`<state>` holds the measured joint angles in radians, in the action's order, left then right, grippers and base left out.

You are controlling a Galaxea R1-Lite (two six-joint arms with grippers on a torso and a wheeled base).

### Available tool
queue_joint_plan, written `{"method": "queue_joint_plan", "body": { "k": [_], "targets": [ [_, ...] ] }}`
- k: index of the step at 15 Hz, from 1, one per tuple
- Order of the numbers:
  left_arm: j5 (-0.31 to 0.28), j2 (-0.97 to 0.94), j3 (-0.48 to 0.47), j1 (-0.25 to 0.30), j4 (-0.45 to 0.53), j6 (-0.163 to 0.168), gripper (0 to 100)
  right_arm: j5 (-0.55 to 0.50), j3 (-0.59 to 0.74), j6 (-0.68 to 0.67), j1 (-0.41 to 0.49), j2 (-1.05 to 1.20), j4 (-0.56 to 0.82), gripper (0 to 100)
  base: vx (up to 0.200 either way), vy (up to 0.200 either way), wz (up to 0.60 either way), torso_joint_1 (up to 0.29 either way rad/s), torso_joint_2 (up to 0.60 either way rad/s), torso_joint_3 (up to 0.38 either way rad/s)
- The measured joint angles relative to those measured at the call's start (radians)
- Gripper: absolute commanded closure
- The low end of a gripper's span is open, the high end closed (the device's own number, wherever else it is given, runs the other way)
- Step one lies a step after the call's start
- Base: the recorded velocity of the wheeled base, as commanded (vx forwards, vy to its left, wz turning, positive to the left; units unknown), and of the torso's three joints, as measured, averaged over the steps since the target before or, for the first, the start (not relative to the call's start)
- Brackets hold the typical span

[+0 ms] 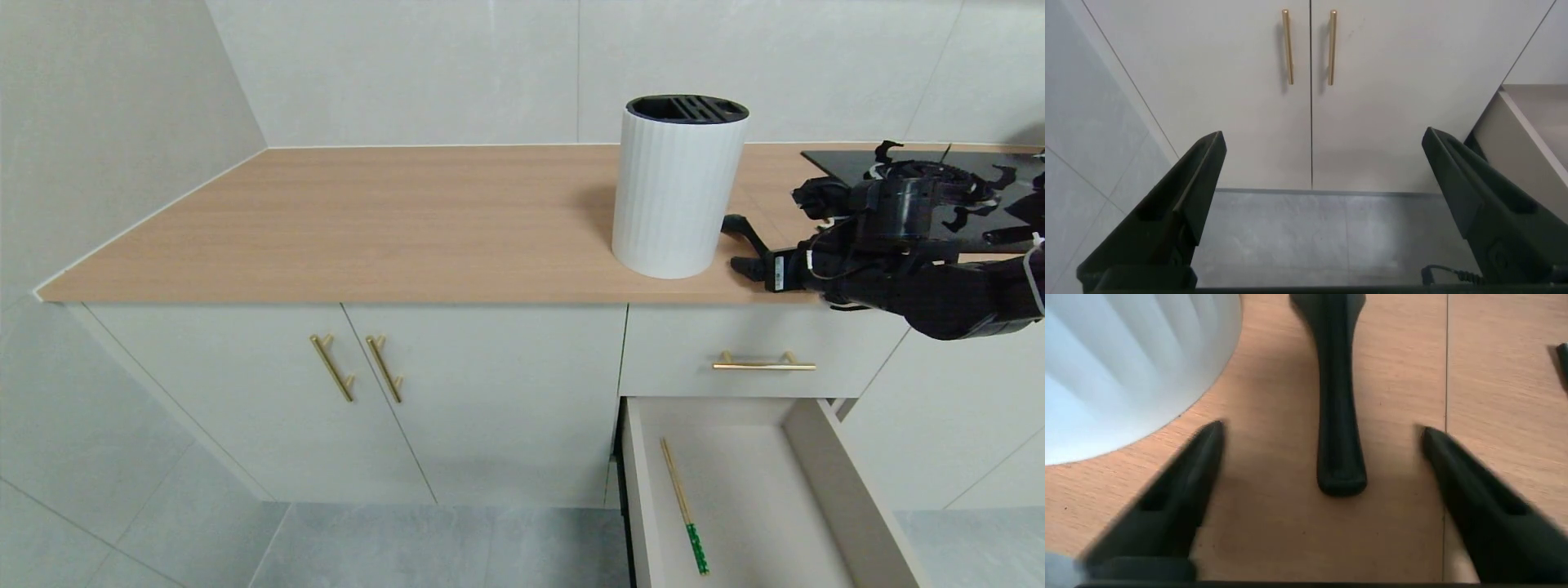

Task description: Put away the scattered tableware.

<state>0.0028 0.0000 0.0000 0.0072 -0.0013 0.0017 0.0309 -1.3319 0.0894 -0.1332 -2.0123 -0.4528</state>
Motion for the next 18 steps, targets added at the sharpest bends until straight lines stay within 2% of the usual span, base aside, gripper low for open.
{"method": "queue_joint_plan", "body": {
  "k": [7,13,16,18],
  "targets": [
    [0.0,0.0,0.0,0.0,0.0,0.0,0,-0.002,-0.01,-0.005,-0.001,-0.014,0.008,100,0.0,0.0,0.0,0.0,0.0,0.0],
    [0.0,0.0,0.0,0.0,0.0,0.0,0,-0.034,-0.004,-0.114,-0.001,0.044,0.038,100,0.0,0.0,0.0,0.0,0.0,0.0],
    [0.0,0.0,0.0,0.0,0.0,0.0,0,-0.039,0.073,-0.142,-0.002,0.184,0.128,100,0.0,0.0,0.0,0.0,0.0,0.0],
    [0.0,0.0,0.0,0.0,0.0,0.0,0,-0.039,0.127,-0.163,-0.007,0.302,0.256,100,0.0,0.0,0.0,0.0,0.0,0.0]
  ]
}}
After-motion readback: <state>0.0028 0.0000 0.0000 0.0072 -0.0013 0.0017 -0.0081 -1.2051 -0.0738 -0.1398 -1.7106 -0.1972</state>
